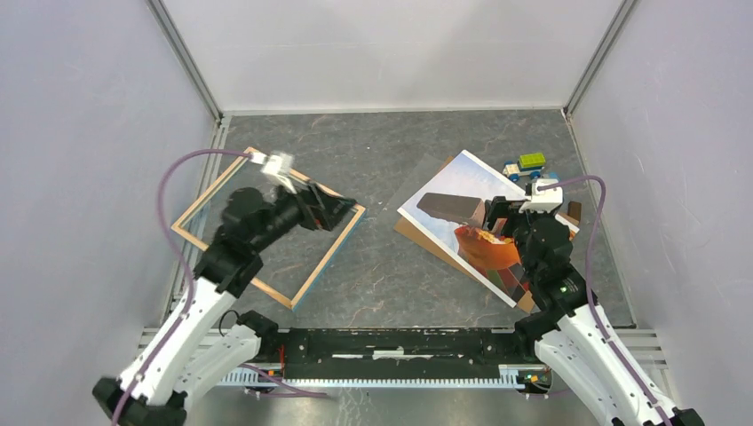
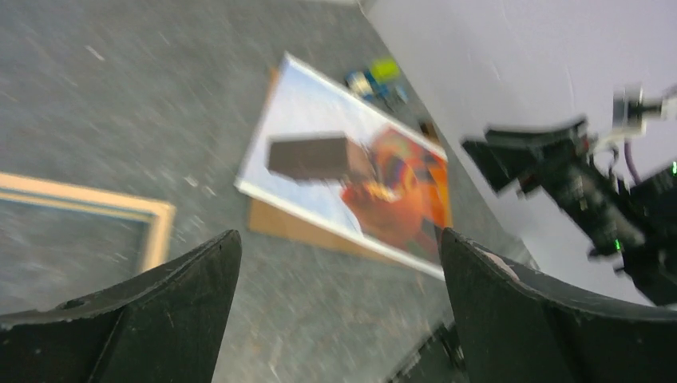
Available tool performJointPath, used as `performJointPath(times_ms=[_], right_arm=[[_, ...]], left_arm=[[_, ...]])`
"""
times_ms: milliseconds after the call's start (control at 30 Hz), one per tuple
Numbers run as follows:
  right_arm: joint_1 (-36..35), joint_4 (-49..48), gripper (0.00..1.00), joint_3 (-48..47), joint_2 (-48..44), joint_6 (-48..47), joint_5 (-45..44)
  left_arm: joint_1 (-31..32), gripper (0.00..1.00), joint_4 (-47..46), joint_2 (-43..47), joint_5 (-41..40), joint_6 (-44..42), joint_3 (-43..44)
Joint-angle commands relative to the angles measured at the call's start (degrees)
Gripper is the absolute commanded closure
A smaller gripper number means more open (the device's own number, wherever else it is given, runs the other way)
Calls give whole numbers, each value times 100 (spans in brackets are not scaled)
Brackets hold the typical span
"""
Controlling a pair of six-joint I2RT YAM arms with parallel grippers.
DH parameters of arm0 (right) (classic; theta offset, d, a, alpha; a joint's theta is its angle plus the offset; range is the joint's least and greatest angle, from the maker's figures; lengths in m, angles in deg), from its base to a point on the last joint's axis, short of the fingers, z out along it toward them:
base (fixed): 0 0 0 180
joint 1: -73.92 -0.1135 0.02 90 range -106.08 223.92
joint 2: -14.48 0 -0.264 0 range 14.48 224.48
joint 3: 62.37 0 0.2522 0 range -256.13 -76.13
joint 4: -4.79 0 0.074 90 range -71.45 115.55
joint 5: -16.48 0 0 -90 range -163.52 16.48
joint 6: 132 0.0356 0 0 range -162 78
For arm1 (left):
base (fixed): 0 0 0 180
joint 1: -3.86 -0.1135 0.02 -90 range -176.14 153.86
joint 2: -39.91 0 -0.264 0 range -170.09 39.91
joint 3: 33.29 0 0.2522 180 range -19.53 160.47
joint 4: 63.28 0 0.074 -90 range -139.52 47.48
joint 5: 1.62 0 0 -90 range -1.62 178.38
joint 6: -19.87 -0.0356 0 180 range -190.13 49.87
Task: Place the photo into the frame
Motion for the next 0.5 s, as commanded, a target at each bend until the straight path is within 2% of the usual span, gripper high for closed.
performJointPath(times_ms=[0, 67, 167, 367, 467], right_arm=[[-1, -125, 2, 51, -98, 175, -121], [-2, -29, 2, 4, -57, 241, -8], [3, -21, 2, 59, 148, 322, 203], [0, 414, 2, 34, 889, 586, 506], [3, 516, 2, 113, 1219, 697, 405]], left_arm=[[1146, 0, -564, -484, -16, 655, -546], [1729, 0, -682, -794, -222, 747, -676], [2123, 0, -1213, -1228, -197, 1182, -1065], [2291, 0, -4132, -1999, 241, 2770, -2345], [2285, 0, -4954, -2679, 354, 3242, -2565]])
